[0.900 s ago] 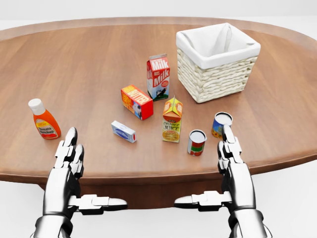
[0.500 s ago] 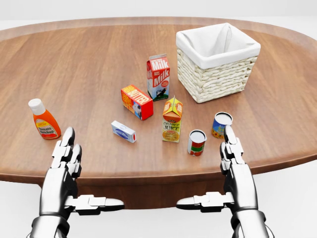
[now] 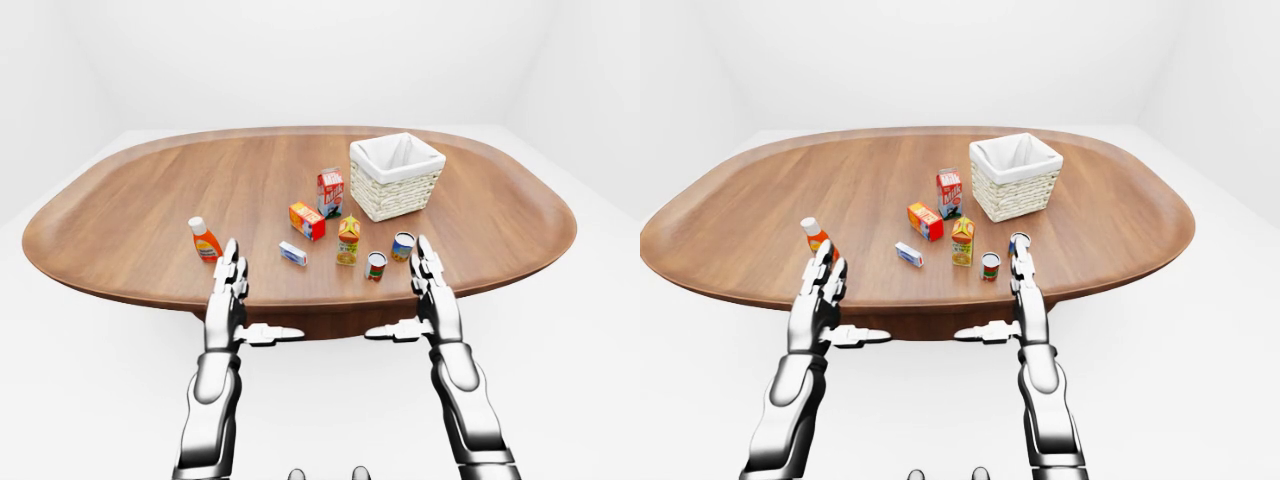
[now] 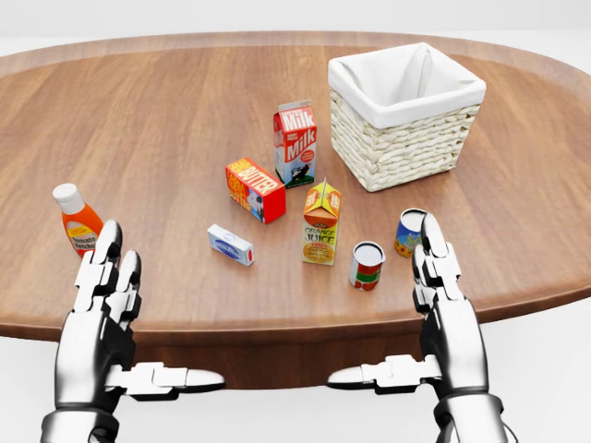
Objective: Pick up the alphabet soup and the tomato sauce, and put them in the basket.
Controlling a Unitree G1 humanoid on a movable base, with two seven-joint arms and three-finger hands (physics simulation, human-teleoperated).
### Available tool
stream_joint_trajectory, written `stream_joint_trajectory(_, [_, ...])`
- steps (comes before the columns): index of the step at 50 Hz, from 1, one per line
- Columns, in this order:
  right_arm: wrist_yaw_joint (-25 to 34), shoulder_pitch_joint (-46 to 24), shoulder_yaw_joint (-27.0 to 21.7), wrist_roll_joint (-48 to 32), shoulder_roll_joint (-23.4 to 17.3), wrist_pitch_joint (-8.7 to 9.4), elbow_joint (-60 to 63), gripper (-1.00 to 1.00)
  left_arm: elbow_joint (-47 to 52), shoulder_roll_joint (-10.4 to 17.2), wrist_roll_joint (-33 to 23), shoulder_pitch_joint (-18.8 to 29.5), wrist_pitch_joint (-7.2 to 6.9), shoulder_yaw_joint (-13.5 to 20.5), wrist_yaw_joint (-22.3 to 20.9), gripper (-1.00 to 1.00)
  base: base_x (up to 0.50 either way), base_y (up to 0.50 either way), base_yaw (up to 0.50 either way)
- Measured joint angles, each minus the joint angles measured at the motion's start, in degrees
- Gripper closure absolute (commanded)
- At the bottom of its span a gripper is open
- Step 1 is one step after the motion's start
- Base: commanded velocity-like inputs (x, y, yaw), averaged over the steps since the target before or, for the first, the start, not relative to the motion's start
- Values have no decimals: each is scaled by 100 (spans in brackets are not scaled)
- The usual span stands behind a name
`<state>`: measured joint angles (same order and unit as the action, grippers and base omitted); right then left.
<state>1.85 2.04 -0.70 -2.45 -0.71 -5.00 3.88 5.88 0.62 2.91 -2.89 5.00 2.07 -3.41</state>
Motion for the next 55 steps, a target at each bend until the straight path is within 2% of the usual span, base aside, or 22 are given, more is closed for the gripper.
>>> stream_joint_trajectory(31, [94, 238, 76, -6, 31, 0, 681, -100, 569, -35, 198, -298, 0, -4, -141, -100, 0, 0, 0])
stream_joint_trajectory(55, [117, 251, 60, 32, 29, 0, 726, -100, 622, -38, 227, -357, 0, -32, -210, -100, 21, 0, 0])
